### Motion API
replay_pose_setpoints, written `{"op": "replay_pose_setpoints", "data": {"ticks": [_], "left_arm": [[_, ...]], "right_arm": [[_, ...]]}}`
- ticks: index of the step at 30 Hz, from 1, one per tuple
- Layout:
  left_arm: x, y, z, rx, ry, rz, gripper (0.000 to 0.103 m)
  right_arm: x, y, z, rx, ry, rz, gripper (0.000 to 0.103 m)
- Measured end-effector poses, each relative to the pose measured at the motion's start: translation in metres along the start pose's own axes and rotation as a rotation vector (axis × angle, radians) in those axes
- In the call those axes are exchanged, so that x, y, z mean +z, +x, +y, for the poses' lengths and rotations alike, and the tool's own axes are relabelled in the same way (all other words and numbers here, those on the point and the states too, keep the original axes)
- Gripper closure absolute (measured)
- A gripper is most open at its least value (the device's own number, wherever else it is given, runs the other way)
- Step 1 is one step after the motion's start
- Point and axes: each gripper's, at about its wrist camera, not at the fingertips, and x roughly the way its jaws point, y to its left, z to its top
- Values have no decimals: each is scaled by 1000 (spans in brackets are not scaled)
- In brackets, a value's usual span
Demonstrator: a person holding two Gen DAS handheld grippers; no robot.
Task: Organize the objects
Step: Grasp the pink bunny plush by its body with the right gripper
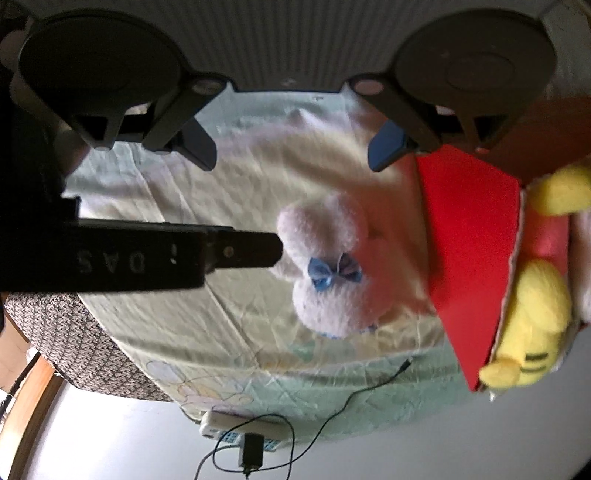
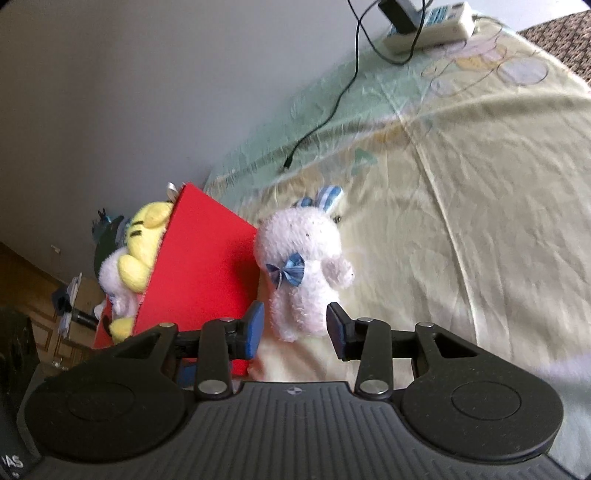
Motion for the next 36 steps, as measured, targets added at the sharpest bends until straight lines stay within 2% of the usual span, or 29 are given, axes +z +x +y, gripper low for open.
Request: {"op": "replay_pose_setpoints", "data": {"ticks": [7, 16, 20, 25, 31, 36], "left_arm": [[-6, 5, 10, -43, -26, 2, 16], [-4, 15, 22, -29, -58, 21, 16], [-3, 15, 23, -32, -64, 18, 16], [-4, 14, 18, -46, -45, 13, 16], [-12, -3, 17, -86, -9, -19, 16], [-26, -11, 19, -138, -15, -7, 16]], "right_arm": [[8, 25, -6, 6, 8, 54, 57], [15, 52, -8, 1, -20, 91, 58], [15, 58, -12, 6, 1, 121, 68], [14, 47, -14, 32, 19, 128, 75], [1, 17, -16, 51, 42, 145, 75], [-22, -11, -20, 31, 42, 165, 75]]}}
